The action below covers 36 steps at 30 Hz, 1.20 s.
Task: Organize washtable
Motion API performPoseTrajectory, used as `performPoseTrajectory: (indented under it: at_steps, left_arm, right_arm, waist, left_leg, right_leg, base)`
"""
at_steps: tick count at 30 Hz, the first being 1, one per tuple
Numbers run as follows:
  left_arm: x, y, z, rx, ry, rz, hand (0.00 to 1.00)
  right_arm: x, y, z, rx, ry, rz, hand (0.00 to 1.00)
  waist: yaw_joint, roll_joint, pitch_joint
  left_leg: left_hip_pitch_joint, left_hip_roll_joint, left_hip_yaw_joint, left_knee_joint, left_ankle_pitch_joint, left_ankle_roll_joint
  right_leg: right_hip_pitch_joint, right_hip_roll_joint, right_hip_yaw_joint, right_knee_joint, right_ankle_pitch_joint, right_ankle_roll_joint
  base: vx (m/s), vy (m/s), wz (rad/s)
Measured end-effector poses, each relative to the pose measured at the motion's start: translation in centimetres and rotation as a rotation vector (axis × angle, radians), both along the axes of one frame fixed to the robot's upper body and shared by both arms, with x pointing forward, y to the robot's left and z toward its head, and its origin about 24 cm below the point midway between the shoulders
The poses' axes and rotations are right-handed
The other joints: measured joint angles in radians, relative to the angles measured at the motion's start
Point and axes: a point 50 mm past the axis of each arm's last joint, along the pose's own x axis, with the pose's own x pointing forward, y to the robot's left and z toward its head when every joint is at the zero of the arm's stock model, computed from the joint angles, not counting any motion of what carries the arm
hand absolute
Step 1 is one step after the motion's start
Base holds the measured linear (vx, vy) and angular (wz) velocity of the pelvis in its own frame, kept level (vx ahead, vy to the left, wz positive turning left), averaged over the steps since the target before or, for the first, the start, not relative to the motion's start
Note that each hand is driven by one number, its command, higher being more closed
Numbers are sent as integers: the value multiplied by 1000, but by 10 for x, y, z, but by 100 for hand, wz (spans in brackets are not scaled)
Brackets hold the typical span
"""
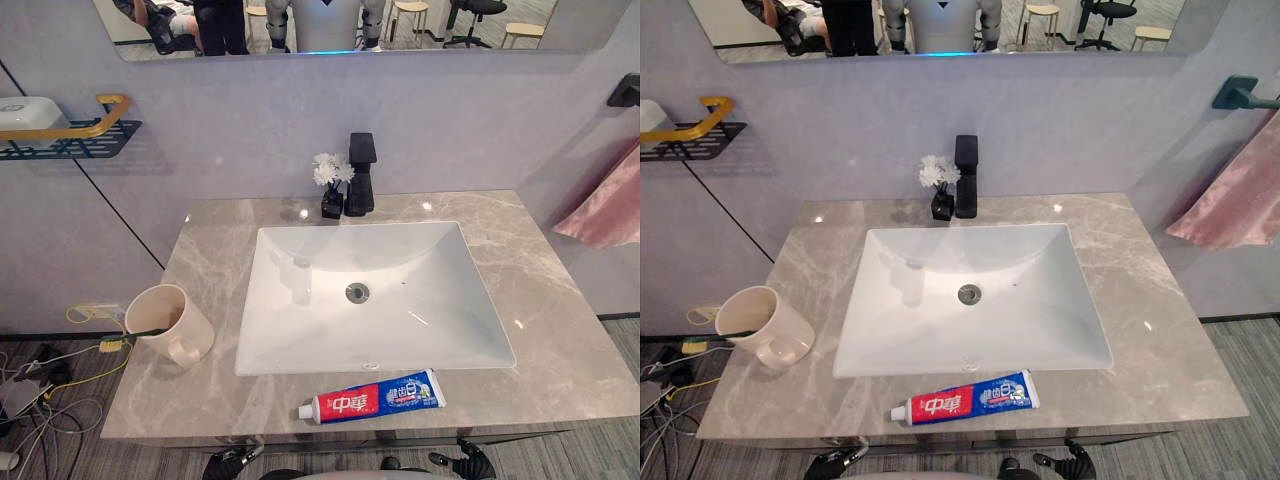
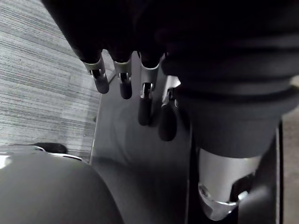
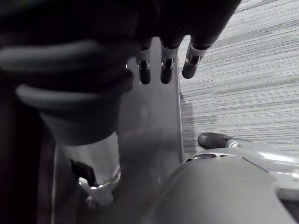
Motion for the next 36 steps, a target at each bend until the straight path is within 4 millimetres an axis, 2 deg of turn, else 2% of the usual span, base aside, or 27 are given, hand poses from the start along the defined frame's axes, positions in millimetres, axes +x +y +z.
performPoseTrajectory:
  at_steps: [4,5,14,22,30,36]
  left_arm:
    - [5,-1,1,-2,-16,-2,0]
    - [2,8,-1,32,10,22,0]
    - [2,7,-1,32,10,18,0]
    - [2,5,-4,42,34,-24,0]
    - [-1,7,-5,53,51,-42,0]
    - [0,7,-5,57,50,-40,0]
  right_arm:
    - [5,1,-1,-2,1,14,0]
    - [7,1,-4,-10,35,47,0]
    - [7,1,-4,-8,29,41,0]
    - [4,2,-5,53,-3,-119,0]
    - [-10,2,-9,45,38,-198,0]
    - [-9,3,-9,48,36,-196,0]
  waist:
    - [0,-2,-2]
    - [0,-39,-18]
    - [-1,-36,-17]
    - [0,-28,-15]
    - [2,-32,-15]
    - [2,-32,-15]
  left_leg:
    - [1,2,-11,-19,15,-4]
    - [13,1,-14,-41,24,-5]
    - [14,1,-8,-52,24,-6]
    - [-2,1,-9,-95,32,-5]
    - [-1,0,-46,-106,46,-1]
    - [-3,-2,-65,-94,49,-2]
  right_leg:
    - [-2,1,-9,-4,2,-2]
    - [-2,1,-8,-8,5,4]
    - [-7,1,-5,-10,4,4]
    - [-33,-2,-12,-9,-8,9]
    - [-17,-1,-78,-6,-7,12]
    - [-6,-2,-93,-6,-7,12]
  base:
    - [-76,-32,7]
    - [0,0,0]
    - [0,0,0]
    - [24,4,2]
    - [72,6,18]
    - [-62,-11,7]
